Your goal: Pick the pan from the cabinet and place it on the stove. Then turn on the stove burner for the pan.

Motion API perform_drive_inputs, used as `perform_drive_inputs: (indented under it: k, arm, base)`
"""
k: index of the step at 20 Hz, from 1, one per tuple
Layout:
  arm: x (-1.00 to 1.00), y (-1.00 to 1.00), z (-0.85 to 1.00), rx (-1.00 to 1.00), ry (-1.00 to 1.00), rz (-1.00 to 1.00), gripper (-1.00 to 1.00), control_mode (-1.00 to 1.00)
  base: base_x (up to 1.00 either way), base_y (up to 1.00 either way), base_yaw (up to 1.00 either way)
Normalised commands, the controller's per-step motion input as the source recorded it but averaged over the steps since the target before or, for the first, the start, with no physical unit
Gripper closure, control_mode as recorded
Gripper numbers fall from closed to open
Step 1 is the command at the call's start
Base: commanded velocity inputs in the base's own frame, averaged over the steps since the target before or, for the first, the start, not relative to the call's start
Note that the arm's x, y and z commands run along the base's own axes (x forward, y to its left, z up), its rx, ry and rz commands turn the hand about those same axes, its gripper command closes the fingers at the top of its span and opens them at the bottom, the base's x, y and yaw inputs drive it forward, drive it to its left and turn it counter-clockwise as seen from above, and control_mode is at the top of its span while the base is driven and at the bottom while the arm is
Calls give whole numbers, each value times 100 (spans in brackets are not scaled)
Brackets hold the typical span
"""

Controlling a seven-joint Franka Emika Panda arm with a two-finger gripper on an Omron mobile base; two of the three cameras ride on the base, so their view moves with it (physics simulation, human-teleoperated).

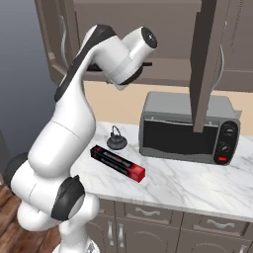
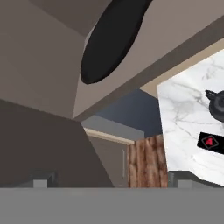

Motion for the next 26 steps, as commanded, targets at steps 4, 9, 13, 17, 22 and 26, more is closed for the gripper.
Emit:
perform_drive_inputs:
  k: [4,9,13,17,22,26]
  arm:
    - [-12,47,-10,0,13,5,-100,-100]
    - [-62,49,-3,0,3,13,-100,-100]
    - [-87,46,0,0,0,15,-100,-100]
    - [-78,54,0,0,0,15,-100,-100]
    - [-51,76,-1,0,0,11,-100,-100]
    - [-29,82,-1,-3,0,7,-100,-100]
  base:
    - [0,0,0]
    - [0,0,0]
    - [0,0,0]
    - [0,0,0]
    - [0,0,0]
    - [0,0,0]
